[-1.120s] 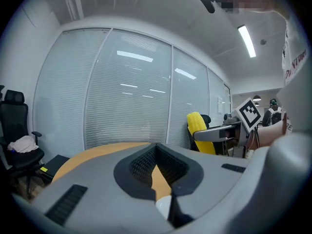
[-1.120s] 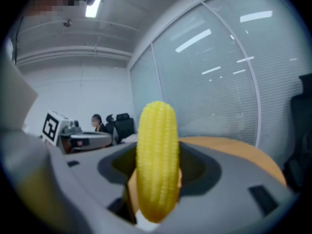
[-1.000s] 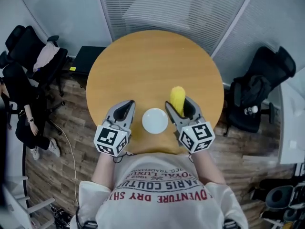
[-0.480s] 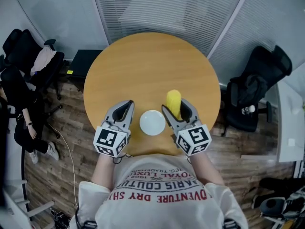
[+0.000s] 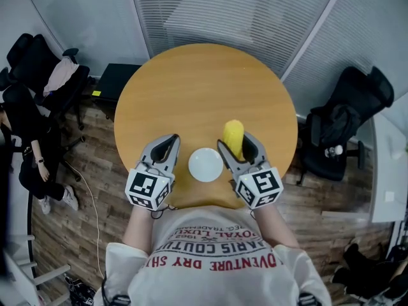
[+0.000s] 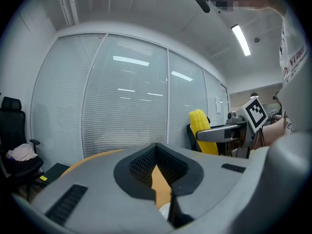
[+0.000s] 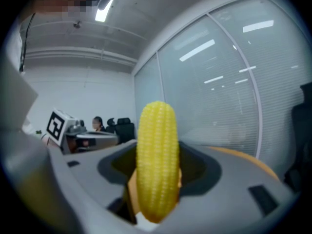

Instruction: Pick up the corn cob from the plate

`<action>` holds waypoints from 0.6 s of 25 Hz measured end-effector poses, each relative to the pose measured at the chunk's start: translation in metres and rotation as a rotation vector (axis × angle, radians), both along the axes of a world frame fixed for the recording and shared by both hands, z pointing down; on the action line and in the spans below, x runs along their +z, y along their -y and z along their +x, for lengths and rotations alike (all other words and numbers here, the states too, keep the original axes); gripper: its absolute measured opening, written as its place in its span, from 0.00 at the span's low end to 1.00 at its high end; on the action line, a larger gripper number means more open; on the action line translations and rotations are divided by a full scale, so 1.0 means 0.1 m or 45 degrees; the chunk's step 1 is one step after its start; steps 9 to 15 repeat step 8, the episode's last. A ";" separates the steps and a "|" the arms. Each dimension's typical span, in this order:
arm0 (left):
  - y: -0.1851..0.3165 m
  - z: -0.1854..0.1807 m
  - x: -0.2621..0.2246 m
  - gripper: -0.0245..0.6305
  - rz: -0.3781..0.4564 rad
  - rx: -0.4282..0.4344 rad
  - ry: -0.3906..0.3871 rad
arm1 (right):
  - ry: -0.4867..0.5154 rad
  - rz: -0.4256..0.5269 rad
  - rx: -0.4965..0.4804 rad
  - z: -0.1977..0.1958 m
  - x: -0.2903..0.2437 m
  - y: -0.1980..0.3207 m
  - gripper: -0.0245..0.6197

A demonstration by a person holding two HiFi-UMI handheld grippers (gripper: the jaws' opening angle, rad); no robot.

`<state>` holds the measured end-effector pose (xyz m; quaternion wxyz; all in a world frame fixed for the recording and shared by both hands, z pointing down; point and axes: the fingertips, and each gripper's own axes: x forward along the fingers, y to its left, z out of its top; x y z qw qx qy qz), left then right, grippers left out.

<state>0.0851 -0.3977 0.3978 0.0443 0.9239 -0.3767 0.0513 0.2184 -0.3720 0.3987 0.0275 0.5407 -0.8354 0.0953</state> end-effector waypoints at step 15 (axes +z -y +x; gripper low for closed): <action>-0.01 -0.01 -0.01 0.09 0.014 -0.007 0.006 | -0.012 0.023 -0.003 0.01 -0.04 0.00 0.46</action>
